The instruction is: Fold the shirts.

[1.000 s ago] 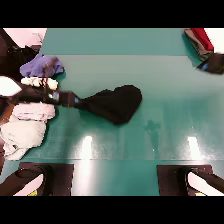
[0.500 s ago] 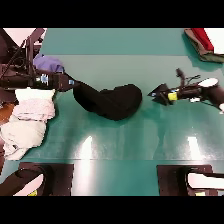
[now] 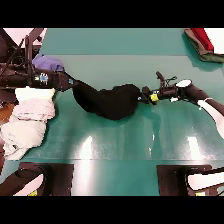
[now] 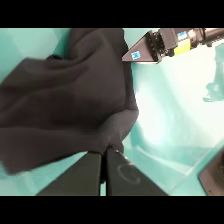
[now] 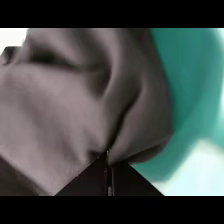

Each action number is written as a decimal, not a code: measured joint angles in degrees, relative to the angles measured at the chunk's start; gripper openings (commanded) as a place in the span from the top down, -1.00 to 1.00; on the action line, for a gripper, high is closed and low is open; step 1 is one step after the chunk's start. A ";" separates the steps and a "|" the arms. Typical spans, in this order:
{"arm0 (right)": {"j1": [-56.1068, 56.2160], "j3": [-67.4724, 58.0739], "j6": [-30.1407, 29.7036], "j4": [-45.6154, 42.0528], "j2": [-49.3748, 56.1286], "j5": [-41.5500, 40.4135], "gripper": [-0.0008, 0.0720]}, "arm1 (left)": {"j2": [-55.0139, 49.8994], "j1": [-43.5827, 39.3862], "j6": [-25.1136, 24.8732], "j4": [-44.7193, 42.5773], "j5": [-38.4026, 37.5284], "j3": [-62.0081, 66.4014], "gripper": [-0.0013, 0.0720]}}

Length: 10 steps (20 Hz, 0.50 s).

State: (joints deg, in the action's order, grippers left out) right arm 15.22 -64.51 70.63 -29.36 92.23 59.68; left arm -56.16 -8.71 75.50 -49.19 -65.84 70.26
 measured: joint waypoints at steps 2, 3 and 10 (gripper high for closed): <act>-1.53 -3.96 -0.33 -2.84 -3.69 0.74 0.94 | 0.00 0.00 0.02 -1.86 1.29 4.15 0.90; -2.64 -6.29 -0.39 -4.42 -6.08 1.18 0.94 | 0.02 0.02 0.02 -2.54 1.79 7.06 0.90; -11.78 -28.63 -0.63 -8.96 -25.29 1.81 0.94 | 0.09 0.00 0.15 -1.73 2.73 35.06 0.90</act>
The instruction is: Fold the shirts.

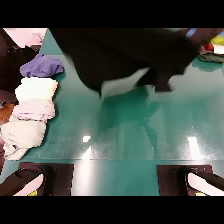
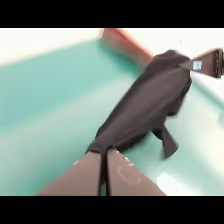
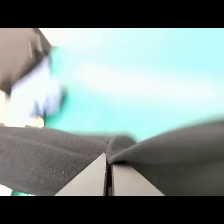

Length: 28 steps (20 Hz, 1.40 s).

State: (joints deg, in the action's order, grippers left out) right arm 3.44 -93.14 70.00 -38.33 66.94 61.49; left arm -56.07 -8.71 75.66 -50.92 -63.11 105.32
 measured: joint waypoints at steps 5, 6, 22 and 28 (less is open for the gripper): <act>-2.05 -10.34 -0.04 -4.44 -10.91 0.52 0.94 | 0.68 0.02 0.00 9.81 -0.72 12.11 0.90; -2.19 -11.39 -0.04 -5.88 -12.79 0.70 0.94 | 1.03 0.00 -0.02 12.11 -0.81 12.94 0.90; -2.58 6.82 16.57 -13.92 -1.01 26.14 0.93 | -1.14 -0.02 7.85 -5.22 -7.17 -27.63 0.90; -3.34 16.83 13.62 -13.60 12.55 8.92 0.93 | -8.46 -0.07 7.21 -6.93 9.07 -40.65 0.90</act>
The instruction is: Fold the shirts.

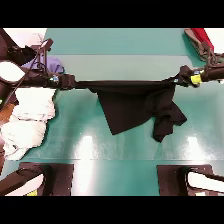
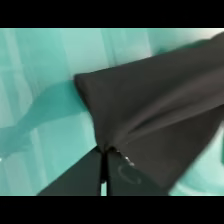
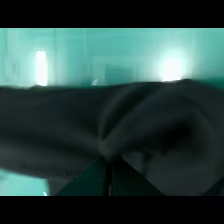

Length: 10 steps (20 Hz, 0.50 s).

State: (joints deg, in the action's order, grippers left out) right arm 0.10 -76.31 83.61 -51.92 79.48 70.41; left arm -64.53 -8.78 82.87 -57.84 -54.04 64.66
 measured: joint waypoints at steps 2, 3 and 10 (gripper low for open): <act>-0.02 -2.47 -0.28 0.26 3.80 -2.93 0.38 | -1.09 0.00 -0.20 0.42 4.11 -1.07 0.90; -0.09 -4.50 -0.44 -0.42 5.62 -4.55 -0.39 | -1.40 0.02 -0.24 -0.09 5.88 -1.38 0.90; -1.31 -17.38 -1.42 -0.33 10.58 -1.62 -0.55 | -2.23 0.09 -0.39 0.28 12.57 -2.14 -0.74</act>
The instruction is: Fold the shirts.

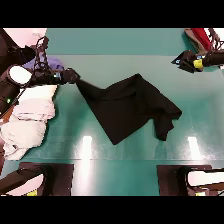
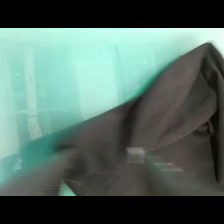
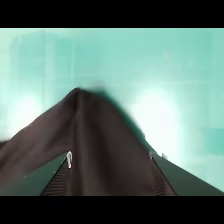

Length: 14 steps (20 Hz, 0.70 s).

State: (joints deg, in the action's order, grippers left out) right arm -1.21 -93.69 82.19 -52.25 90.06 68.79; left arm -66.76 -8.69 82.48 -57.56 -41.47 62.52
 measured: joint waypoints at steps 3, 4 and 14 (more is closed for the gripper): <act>-0.96 1.92 -1.53 -0.61 -2.99 3.69 -0.55 | -0.04 0.17 0.02 -0.68 -0.63 0.02 -0.74; -1.09 3.89 -2.08 -1.11 -4.68 5.07 -0.55 | -0.04 0.46 0.20 -1.01 -1.79 0.04 -0.74; -6.62 27.30 -4.52 -3.21 -23.50 5.66 -0.55 | -0.04 -9.92 1.62 9.16 -12.74 -18.82 -0.41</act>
State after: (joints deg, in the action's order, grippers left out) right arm -7.84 -66.39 77.67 -55.46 66.57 74.46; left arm -66.81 -18.61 84.09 -48.40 -54.22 43.70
